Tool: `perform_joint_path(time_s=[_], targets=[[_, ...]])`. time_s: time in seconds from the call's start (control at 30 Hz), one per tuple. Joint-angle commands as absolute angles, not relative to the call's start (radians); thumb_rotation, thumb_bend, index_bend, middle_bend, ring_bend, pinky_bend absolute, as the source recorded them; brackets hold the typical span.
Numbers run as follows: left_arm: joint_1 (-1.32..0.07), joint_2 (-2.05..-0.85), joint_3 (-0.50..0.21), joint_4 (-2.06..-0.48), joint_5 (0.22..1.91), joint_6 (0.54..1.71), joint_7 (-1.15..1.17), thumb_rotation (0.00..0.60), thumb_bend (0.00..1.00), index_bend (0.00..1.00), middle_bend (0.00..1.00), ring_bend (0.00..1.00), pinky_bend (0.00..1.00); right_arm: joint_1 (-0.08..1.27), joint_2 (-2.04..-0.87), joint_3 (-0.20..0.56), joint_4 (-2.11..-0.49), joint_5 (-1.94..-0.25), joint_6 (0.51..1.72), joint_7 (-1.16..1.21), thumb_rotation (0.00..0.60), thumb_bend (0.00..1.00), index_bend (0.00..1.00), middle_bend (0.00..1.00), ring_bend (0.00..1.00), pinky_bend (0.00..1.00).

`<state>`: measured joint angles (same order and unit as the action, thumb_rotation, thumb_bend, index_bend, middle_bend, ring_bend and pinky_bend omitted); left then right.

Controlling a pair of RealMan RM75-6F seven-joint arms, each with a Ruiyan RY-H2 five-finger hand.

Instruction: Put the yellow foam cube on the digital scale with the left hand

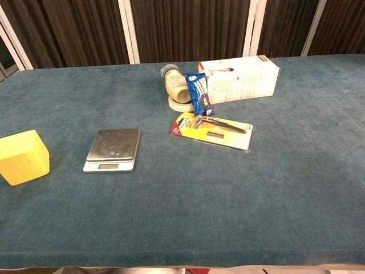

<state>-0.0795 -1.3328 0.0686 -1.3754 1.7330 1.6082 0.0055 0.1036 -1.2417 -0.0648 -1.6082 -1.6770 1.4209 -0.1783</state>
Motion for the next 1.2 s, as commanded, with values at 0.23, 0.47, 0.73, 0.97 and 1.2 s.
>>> perform_joint_path(time_s=[0.23,0.47,0.73,0.97,1.2], targets=[[-0.093,-1.382,0.058,-1.376,1.735,1.595,-0.004,0.600,0.39,0.00,0.21,0.29,0.41,0.112,-1.241,-0.073,-1.611,-1.688,1.406,-0.169,0.600,0.23,0.00,0.00,0.00,0.00],[-0.171,-1.453,0.059,-1.505,1.640,1.387,-0.149,0.600,0.45,0.24,1.00,1.00,1.00,0.117,-1.240,-0.053,-1.601,-1.677,1.421,-0.131,0.600,0.23,0.00,0.00,0.00,0.00],[-0.265,-1.522,-0.012,-1.584,1.460,1.174,0.094,0.600,0.54,0.23,1.00,1.00,1.00,0.108,-1.240,-0.038,-1.596,-1.669,1.452,-0.108,0.600,0.23,0.00,0.00,0.00,0.00],[-0.300,-1.572,-0.038,-1.563,1.325,1.088,0.213,0.600,0.60,0.20,1.00,1.00,1.00,0.111,-1.233,-0.049,-1.590,-1.692,1.458,-0.080,0.600,0.23,0.00,0.00,0.00,0.00],[-0.314,-1.603,-0.043,-1.536,1.287,1.079,0.234,0.600,0.59,0.16,1.00,1.00,1.00,0.107,-1.234,-0.049,-1.588,-1.689,1.462,-0.084,0.600,0.23,0.00,0.00,0.00,0.00]])
